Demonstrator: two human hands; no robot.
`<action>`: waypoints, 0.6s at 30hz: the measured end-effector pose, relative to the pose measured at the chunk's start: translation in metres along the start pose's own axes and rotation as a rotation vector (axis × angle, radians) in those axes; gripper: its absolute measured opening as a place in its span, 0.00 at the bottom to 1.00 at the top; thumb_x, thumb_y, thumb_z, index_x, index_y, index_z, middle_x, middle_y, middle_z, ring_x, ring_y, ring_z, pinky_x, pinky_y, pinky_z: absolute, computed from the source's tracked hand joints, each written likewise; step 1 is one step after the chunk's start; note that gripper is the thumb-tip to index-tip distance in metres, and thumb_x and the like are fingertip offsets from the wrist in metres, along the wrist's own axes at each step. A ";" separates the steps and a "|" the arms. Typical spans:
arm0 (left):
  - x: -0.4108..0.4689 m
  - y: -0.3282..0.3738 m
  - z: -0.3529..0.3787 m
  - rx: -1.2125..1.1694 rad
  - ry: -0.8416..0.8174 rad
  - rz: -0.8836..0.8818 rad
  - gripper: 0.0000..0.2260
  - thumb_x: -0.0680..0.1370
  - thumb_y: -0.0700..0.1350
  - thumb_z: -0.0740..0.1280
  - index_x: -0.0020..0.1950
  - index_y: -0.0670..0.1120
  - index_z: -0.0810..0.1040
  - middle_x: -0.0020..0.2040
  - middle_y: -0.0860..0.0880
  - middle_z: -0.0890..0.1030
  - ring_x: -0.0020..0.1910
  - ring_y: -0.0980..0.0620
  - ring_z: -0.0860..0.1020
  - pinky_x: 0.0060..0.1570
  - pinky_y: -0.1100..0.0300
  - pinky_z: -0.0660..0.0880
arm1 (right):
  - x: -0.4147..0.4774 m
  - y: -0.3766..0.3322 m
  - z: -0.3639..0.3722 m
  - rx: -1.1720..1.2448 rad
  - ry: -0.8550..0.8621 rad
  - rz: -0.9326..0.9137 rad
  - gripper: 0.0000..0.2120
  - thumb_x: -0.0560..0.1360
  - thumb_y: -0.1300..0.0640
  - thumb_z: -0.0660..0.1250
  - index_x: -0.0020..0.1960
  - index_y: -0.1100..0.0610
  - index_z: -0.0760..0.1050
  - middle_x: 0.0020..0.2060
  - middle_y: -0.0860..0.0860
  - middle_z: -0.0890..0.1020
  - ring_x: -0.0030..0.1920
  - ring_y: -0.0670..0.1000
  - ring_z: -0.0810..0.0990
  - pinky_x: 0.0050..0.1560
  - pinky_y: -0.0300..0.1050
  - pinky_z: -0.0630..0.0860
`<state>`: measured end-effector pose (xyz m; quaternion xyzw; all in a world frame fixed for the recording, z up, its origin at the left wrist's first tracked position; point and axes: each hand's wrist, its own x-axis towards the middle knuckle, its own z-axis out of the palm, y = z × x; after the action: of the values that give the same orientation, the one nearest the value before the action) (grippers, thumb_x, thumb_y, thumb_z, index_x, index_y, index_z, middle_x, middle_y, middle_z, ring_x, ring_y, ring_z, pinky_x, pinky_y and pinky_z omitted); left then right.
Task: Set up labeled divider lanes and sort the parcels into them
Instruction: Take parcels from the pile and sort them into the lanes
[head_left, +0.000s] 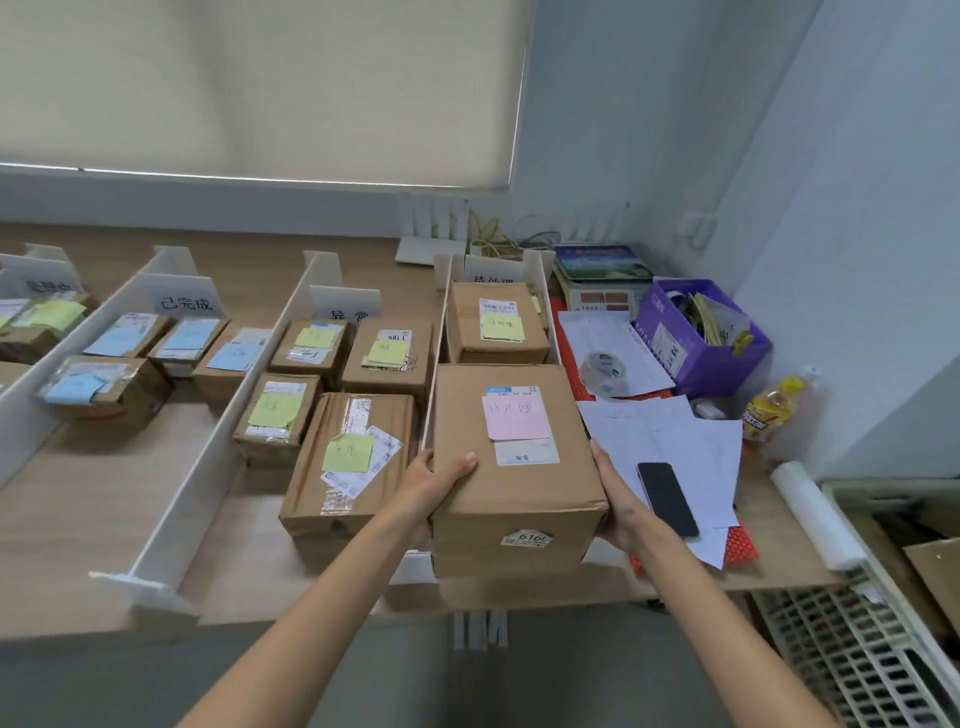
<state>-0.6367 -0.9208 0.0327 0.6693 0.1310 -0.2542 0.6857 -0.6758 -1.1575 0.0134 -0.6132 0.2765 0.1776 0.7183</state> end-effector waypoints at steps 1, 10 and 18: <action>0.003 -0.001 0.003 0.012 0.006 -0.012 0.27 0.72 0.52 0.72 0.67 0.45 0.69 0.55 0.46 0.79 0.44 0.52 0.80 0.28 0.64 0.75 | 0.002 0.000 -0.001 -0.002 0.014 0.005 0.31 0.75 0.30 0.47 0.62 0.46 0.76 0.54 0.51 0.84 0.58 0.53 0.79 0.52 0.48 0.75; 0.037 0.012 0.002 0.079 0.005 -0.055 0.33 0.68 0.56 0.75 0.68 0.45 0.67 0.57 0.44 0.79 0.52 0.46 0.80 0.49 0.49 0.79 | 0.024 -0.004 -0.007 -0.042 0.032 0.056 0.32 0.73 0.28 0.47 0.57 0.46 0.78 0.52 0.53 0.84 0.55 0.55 0.80 0.55 0.53 0.75; 0.053 0.003 0.026 0.136 -0.004 -0.098 0.30 0.73 0.53 0.72 0.69 0.43 0.65 0.60 0.44 0.77 0.48 0.49 0.78 0.46 0.55 0.76 | 0.038 -0.001 -0.034 -0.072 0.029 0.047 0.27 0.76 0.31 0.50 0.53 0.47 0.79 0.49 0.53 0.84 0.52 0.52 0.80 0.47 0.46 0.75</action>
<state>-0.5953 -0.9559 0.0092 0.7067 0.1445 -0.2971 0.6256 -0.6512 -1.1944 -0.0121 -0.6346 0.2946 0.1953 0.6873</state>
